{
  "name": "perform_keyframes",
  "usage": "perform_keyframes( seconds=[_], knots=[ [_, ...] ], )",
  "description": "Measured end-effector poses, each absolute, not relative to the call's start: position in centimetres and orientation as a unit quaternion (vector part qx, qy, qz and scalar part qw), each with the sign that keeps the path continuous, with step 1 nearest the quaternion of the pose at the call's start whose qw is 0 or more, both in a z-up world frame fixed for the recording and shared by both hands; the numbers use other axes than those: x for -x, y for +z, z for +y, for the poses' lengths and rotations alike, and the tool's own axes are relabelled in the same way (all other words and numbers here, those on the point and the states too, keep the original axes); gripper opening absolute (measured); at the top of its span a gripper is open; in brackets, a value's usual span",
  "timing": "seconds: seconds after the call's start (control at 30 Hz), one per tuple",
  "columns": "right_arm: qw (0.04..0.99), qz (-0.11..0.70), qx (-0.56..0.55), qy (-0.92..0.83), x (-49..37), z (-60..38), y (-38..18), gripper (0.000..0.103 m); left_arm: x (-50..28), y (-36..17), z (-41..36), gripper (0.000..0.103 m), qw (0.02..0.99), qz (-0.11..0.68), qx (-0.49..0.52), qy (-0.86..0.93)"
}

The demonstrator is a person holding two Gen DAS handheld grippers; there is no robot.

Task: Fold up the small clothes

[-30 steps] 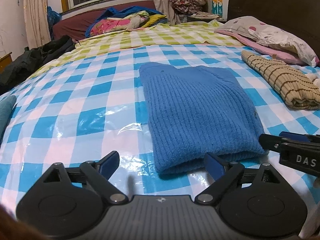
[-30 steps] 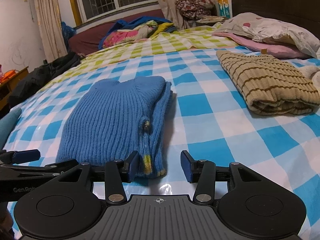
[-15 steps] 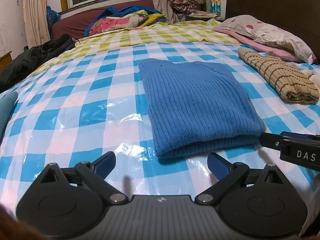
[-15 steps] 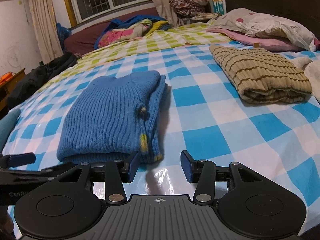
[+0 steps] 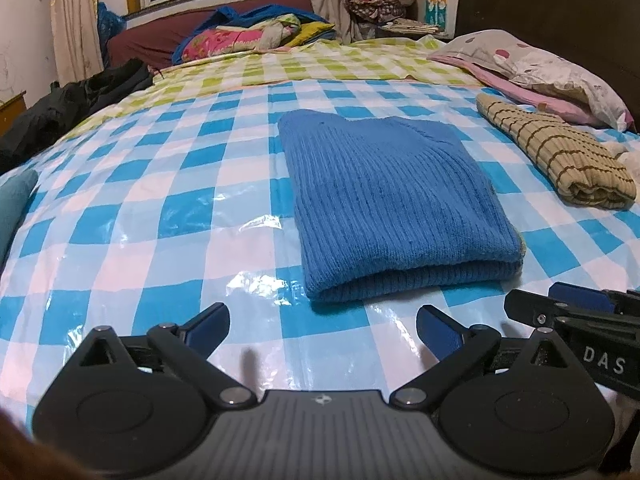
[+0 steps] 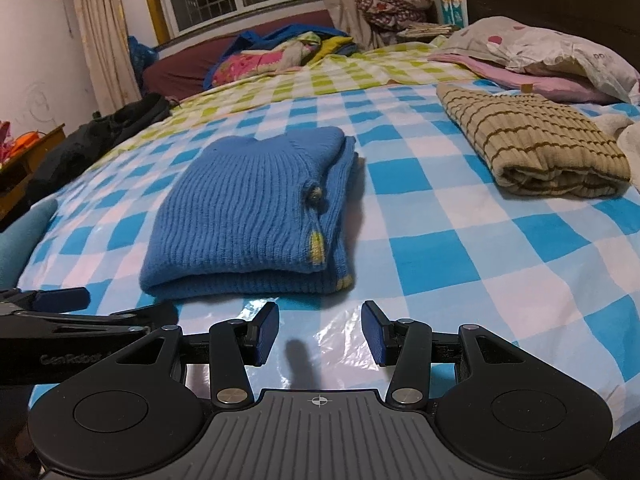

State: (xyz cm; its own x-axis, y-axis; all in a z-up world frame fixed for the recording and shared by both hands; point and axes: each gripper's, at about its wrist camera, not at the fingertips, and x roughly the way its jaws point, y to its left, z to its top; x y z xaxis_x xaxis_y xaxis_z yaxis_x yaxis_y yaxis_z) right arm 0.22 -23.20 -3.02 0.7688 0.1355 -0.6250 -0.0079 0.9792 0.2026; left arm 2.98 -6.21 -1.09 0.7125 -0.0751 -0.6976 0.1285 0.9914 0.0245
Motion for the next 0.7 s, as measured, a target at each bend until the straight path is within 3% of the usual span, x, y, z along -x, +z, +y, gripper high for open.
perform_keyframes(
  seconds=[0.7],
  knots=[
    [0.933, 0.347, -0.09, 0.043, -0.08, -22.89, -3.26, 0.046, -3.01, -1.14, -6.52, 0.103, 0.925, 0.376, -0.044, -0.042]
  ],
)
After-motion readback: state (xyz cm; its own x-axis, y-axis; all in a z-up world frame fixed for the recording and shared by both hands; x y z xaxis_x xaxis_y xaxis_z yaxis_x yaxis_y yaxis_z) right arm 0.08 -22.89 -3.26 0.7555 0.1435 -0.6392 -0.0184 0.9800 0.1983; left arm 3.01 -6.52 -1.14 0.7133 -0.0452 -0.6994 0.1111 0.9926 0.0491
